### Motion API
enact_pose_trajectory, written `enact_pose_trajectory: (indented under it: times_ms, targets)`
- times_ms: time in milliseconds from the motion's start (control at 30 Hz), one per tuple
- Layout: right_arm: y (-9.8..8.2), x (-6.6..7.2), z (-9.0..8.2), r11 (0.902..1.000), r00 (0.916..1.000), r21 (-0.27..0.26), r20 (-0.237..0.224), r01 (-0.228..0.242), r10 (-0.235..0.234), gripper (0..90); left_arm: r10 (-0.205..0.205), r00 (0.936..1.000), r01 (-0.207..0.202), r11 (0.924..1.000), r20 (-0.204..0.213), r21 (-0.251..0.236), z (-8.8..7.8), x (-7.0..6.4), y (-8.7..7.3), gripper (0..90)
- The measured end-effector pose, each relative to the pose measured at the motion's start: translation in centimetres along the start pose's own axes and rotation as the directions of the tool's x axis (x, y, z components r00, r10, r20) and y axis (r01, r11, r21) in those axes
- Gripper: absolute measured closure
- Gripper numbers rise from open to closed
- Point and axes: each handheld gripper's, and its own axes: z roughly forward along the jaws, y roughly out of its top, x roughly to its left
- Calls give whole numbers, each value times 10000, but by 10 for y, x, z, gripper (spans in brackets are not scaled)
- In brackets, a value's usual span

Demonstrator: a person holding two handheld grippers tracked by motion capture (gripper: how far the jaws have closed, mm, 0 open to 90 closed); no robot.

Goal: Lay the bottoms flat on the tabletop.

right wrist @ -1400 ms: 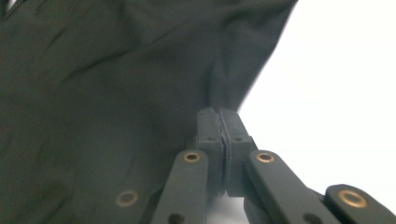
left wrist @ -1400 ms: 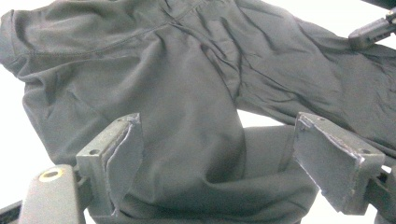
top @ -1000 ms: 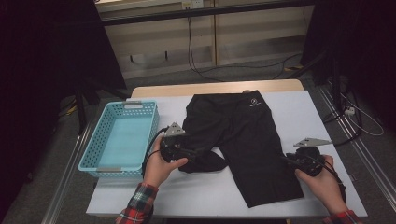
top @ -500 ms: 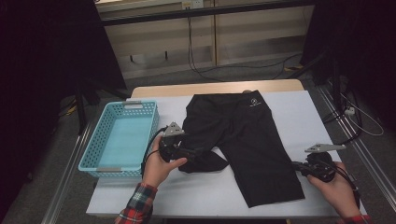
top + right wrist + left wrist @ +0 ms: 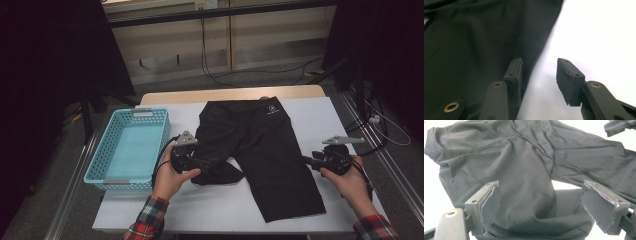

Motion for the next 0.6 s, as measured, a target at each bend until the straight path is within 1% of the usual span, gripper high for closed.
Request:
enact_pose_trajectory:
  times_ms: [67, 167, 233, 267, 300, 333, 400, 433, 500, 567, 600]
  targets:
    - [8, -4, 13, 9999, 9998, 109, 171, -105, 103, 559, 6, 10000, -6, 10000, -26, 20, 0, 0, -1, 169]
    - [19, -9, 30, 9998, 9996, 88, 220, -163, 161, 546, -8, 10000, 8, 10000, -21, 82, 0, 0, -2, 169]
    - [26, -12, 40, 9996, 9985, 76, 480, -262, 258, 549, 6, 10000, -6, 10000, -6, 89, 1, 0, -2, 169]
    - [29, -15, 45, 9992, 9978, 98, 533, -399, 393, 549, 6, 10000, -6, 10000, -12, 97, 0, 0, -2, 169]
    - [32, -17, 48, 9977, 9966, -22, 467, -673, 673, 552, -30, 10000, 30, 10000, -13, 79, 1, 0, -3, 169]
    - [34, -19, 52, 9964, 9954, -115, 455, -844, 849, 564, -7, 10000, 7, 10000, -15, 57, 1, 0, -3, 169]
    - [37, -20, 57, 9953, 9950, -84, 253, -960, 962, 578, -20, 10000, 20, 10000, -14, 87, 1, -1, -3, 169]
    - [39, -20, 60, 9965, 9962, -23, 235, -841, 841, 596, -46, 10000, 47, 9999, -6, 92, 1, 0, -3, 169]
    - [43, -17, 62, 9990, 9979, 157, 497, -418, 410, 635, -38, 10000, 38, 9999, -50, 124, 2, 1, -3, 169]
    - [43, -16, 65, 9986, 9983, 115, 278, -510, 507, 688, -97, 9999, 98, 9999, -73, 129, 2, 1, -4, 169]
    - [43, -15, 65, 9995, 9987, 142, 437, -273, 267, 720, -81, 9999, 82, 9998, -90, 160, 3, 1, -4, 169]
